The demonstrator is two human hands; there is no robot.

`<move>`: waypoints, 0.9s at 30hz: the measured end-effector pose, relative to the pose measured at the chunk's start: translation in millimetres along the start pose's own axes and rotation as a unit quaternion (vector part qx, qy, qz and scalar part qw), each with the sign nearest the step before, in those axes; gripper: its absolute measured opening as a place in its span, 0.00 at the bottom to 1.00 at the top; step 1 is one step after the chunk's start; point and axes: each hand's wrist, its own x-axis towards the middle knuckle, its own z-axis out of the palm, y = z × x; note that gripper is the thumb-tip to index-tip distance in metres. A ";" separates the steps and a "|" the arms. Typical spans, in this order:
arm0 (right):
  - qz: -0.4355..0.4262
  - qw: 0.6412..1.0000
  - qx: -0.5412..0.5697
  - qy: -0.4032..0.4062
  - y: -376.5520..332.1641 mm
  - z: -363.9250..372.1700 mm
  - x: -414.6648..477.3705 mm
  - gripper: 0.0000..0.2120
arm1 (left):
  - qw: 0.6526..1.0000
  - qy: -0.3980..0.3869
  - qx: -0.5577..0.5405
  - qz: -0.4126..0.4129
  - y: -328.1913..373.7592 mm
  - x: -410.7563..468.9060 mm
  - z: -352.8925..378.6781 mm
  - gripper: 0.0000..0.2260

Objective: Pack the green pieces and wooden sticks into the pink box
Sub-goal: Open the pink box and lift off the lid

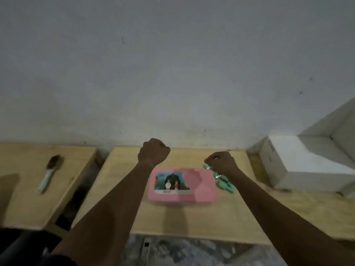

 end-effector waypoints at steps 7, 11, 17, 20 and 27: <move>0.099 0.981 -0.157 0.063 78.3 75.6 15.8 0.26 | 0.980 -0.073 0.018 -0.187 -136.1 -21.0 68.3 0.30; 0.130 0.969 -0.189 0.093 78.7 87.9 19.4 0.28 | 0.979 -0.040 -0.056 -0.190 -146.9 -13.7 86.3 0.25; 0.159 0.976 -0.143 0.048 88.6 85.4 32.6 0.34 | 0.977 -0.038 -0.050 -0.203 -146.5 0.7 99.0 0.23; 0.151 0.978 -0.140 0.016 95.5 78.7 29.4 0.31 | 0.976 -0.055 -0.023 -0.211 -150.6 6.2 98.7 0.25; 0.150 0.979 -0.137 -0.017 100.0 73.7 23.4 0.23 | 0.968 -0.103 -0.039 -0.226 -153.9 15.9 90.1 0.31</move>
